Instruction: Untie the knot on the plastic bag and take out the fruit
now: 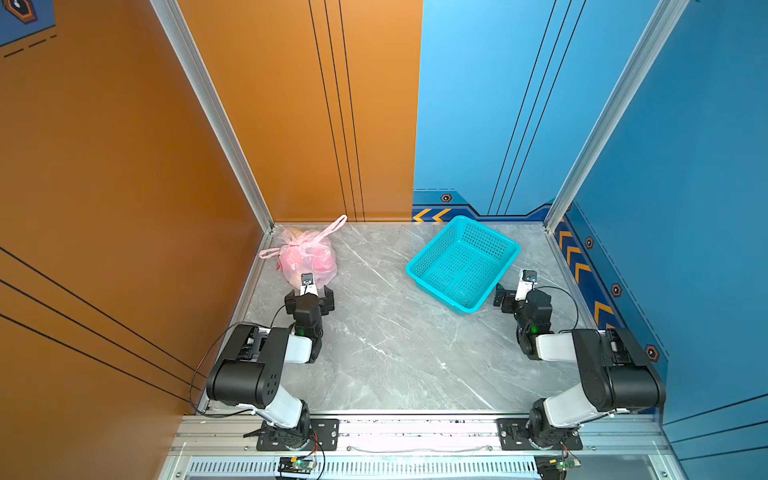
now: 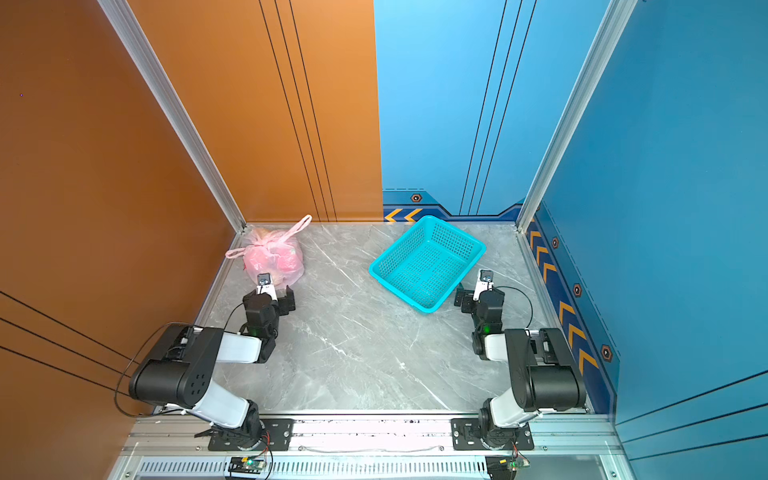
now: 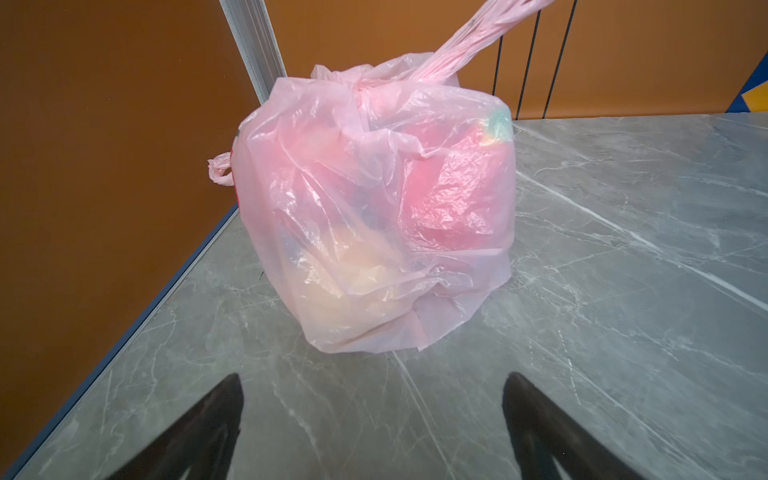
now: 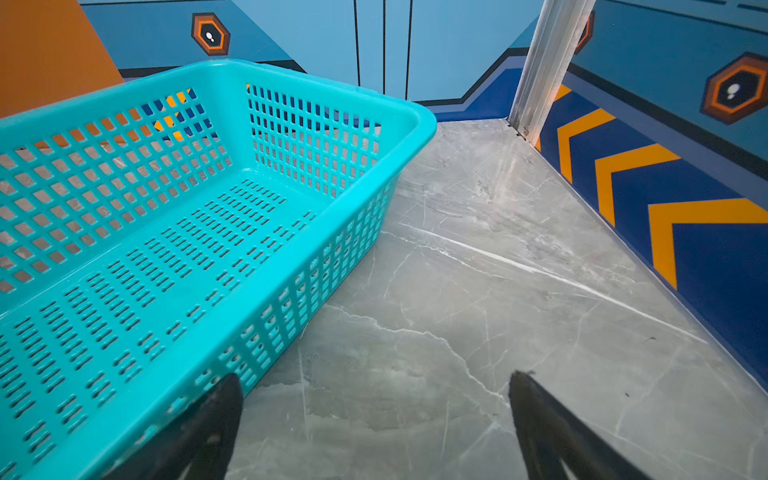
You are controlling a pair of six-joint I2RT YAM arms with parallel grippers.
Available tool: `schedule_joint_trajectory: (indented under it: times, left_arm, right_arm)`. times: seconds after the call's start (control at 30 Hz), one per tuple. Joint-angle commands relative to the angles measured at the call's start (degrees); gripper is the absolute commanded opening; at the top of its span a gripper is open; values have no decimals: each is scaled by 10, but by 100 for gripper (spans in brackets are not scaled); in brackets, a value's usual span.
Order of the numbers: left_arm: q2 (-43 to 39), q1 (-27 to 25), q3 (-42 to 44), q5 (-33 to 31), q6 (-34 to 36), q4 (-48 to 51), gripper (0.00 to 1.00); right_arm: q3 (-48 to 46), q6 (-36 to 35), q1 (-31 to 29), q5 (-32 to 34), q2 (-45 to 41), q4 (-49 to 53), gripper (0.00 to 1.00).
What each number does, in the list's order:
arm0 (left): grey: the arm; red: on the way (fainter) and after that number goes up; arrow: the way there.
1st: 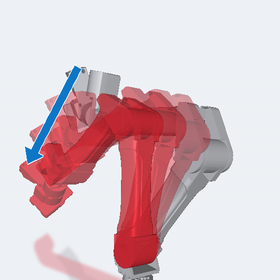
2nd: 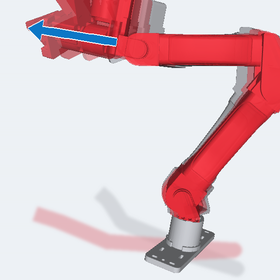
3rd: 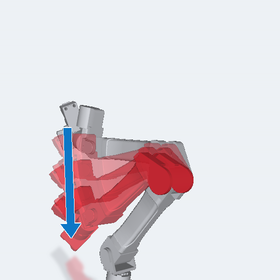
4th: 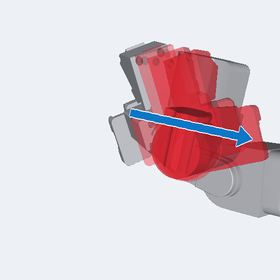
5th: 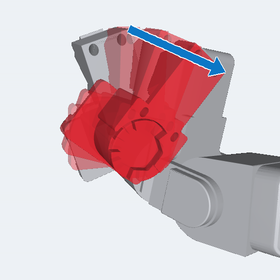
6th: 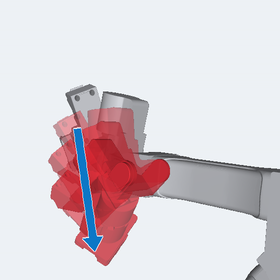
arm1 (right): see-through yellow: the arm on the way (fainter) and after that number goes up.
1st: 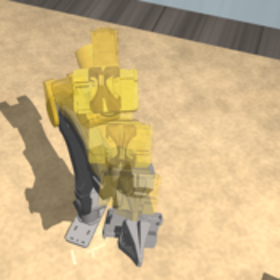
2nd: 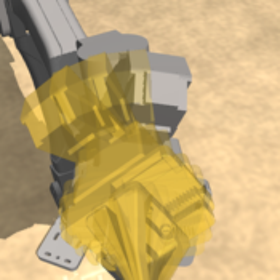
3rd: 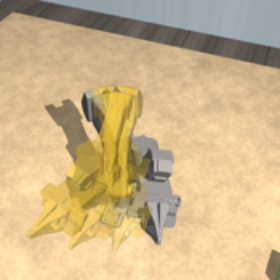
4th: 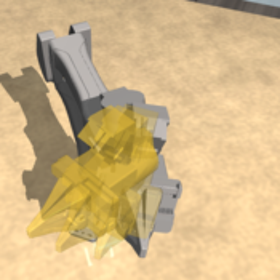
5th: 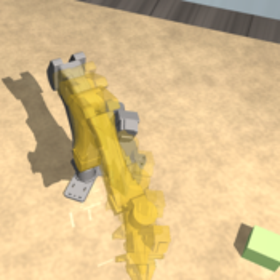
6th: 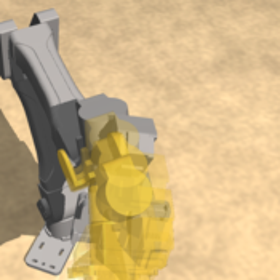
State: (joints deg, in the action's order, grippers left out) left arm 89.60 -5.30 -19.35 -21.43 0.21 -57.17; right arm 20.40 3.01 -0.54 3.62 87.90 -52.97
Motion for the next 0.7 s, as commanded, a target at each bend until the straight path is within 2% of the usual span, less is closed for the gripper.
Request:
schedule_joint_trajectory:
  times: [0.0, 0.67]
  left_arm:
    - [3, 2, -10, 9, 3, 6, 98]
    - [4, 7, -13, 19, 1, 11, 98]
  right_arm:
    - [10, 8, 1, -6, 8, 10, 100]
    - [10, 8, 1, -6, 8, 10, 100]
